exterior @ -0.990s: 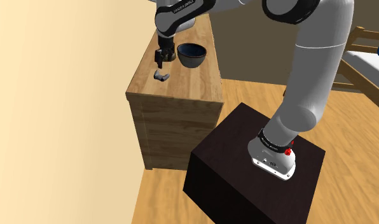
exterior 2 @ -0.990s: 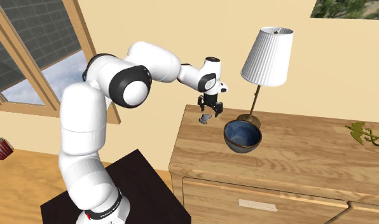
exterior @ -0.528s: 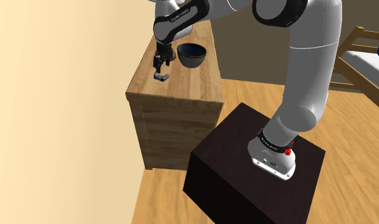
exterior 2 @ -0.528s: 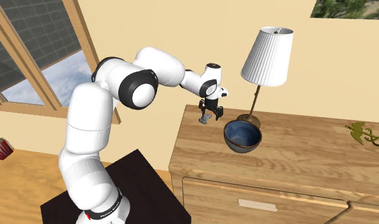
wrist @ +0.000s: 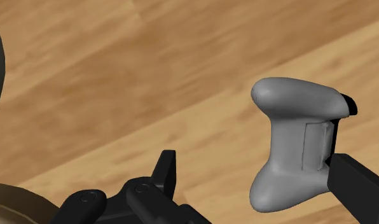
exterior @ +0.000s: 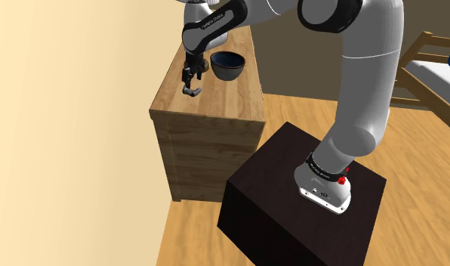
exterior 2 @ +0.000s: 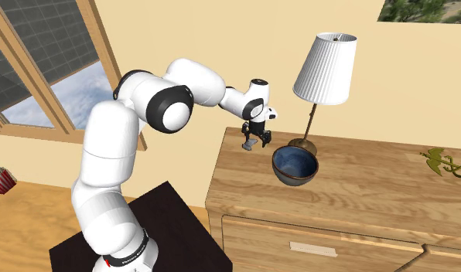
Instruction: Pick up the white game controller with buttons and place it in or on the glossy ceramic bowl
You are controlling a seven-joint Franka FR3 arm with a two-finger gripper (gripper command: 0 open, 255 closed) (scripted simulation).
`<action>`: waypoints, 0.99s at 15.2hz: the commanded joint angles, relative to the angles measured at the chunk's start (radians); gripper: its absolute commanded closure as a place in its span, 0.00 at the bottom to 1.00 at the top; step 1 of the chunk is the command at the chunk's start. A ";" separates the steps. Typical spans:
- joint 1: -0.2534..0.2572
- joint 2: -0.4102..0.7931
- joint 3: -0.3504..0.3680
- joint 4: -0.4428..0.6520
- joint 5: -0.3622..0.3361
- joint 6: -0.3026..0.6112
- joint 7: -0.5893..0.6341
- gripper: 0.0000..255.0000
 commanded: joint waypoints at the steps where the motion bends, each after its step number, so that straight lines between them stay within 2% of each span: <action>1: 0.000 0.000 0.000 0.000 0.000 0.000 0.000 1.00; 10: 0.000 0.000 0.000 0.000 0.000 0.000 0.000 1.00; 11: 0.000 0.000 0.000 0.000 0.000 0.000 0.000 0.00; 14: -0.008 0.218 0.029 0.438 0.074 -0.419 0.024 0.00; 15: -0.009 0.228 0.031 0.457 0.076 -0.435 0.026 0.00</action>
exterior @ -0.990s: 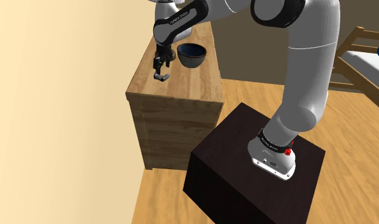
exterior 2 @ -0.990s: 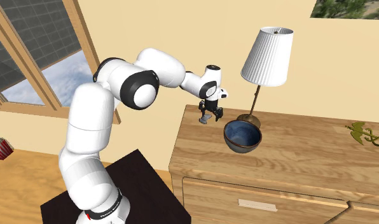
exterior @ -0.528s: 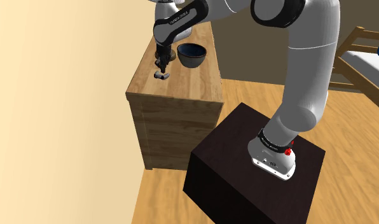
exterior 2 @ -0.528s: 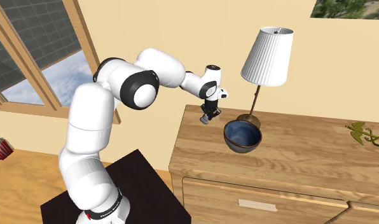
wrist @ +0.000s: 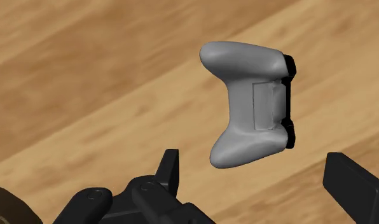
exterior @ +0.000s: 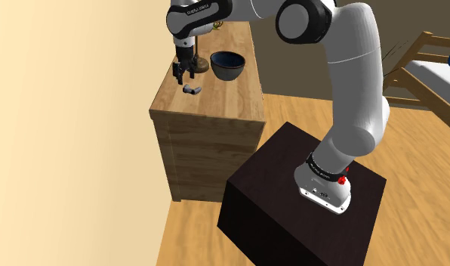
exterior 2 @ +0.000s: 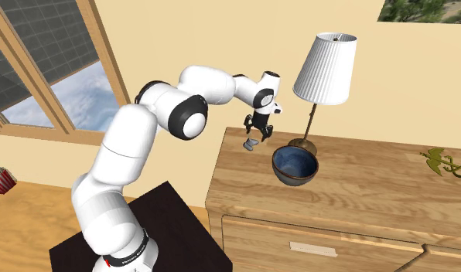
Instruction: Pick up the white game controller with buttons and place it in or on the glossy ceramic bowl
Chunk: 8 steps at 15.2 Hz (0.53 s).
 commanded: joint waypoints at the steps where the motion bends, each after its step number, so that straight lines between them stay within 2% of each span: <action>1: -0.001 0.044 0.006 0.074 0.012 -0.075 0.006 0.00; 8: 0.003 0.061 0.007 0.013 0.013 0.004 0.005 0.00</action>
